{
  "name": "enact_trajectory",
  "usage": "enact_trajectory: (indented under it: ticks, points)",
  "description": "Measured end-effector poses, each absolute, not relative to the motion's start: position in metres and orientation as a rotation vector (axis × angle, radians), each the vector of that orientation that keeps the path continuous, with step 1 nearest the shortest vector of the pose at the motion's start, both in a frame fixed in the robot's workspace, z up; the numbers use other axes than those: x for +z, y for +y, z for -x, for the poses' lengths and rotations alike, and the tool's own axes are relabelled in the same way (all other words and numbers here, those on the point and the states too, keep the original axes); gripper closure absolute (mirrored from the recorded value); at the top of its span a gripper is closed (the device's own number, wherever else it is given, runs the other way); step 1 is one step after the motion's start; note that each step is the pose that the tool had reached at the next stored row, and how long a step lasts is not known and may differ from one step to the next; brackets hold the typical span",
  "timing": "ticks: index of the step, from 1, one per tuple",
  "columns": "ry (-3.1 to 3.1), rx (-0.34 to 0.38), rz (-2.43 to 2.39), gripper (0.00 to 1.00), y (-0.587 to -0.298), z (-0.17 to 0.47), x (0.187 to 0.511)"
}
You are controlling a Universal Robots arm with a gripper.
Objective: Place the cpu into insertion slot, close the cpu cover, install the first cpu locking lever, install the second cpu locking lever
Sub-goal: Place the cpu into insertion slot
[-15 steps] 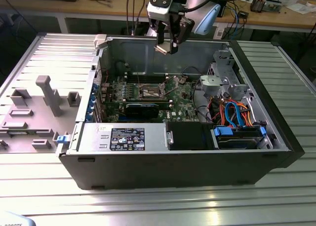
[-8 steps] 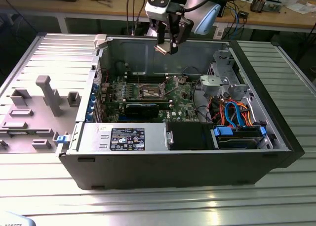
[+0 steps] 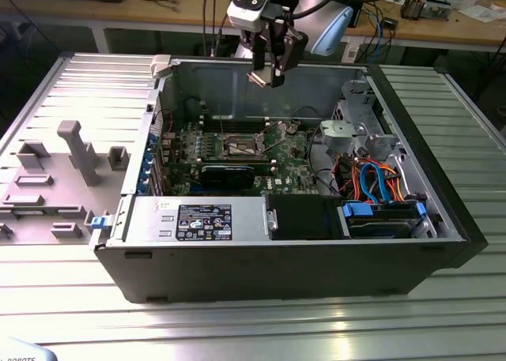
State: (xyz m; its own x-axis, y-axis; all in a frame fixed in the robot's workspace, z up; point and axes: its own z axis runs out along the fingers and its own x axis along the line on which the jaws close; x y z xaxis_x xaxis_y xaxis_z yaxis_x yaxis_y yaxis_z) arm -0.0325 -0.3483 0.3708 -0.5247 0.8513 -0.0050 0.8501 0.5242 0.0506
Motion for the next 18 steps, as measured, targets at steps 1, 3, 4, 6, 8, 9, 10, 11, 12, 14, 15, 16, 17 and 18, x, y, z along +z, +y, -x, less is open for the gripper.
enact_trajectory:
  ticks: [1, 3, 4, 6, 8, 9, 10, 11, 12, 14, 15, 16, 17, 18]
  points:
    - [2.708, 0.065, -1.532, 0.46, -0.3483, 0.0325, 0.3708]
    - [2.697, 0.064, -1.551, 0.46, -0.3483, 0.0325, 0.3708]
    - [2.696, 0.064, -1.553, 0.46, -0.3483, 0.0325, 0.3708]
    - [2.696, 0.064, -1.554, 0.46, -0.3483, 0.0325, 0.3708]
    - [2.695, 0.064, -1.554, 0.46, -0.3483, 0.0325, 0.3708]
    - [2.696, 0.064, -1.554, 0.46, -0.3483, 0.0325, 0.3708]
    - [2.696, 0.064, -1.554, 0.46, -0.3483, 0.0325, 0.3708]
    - [2.695, 0.064, -1.554, 0.46, -0.3483, 0.0325, 0.3708]
    - [2.695, 0.064, -1.554, 0.46, -0.3483, 0.0325, 0.3708]
    - [2.695, 0.064, -1.554, 0.46, -0.3483, 0.0325, 0.3708]
    - [2.695, 0.064, -1.554, 0.46, -0.3483, 0.0325, 0.3708]
    - [2.695, 0.064, -1.554, 0.46, -0.3483, 0.0325, 0.3708]
    - [2.695, 0.064, -1.554, 0.46, -0.3483, 0.0325, 0.3708]
    - [2.695, 0.064, -1.555, 0.46, -0.3483, 0.0325, 0.3708]
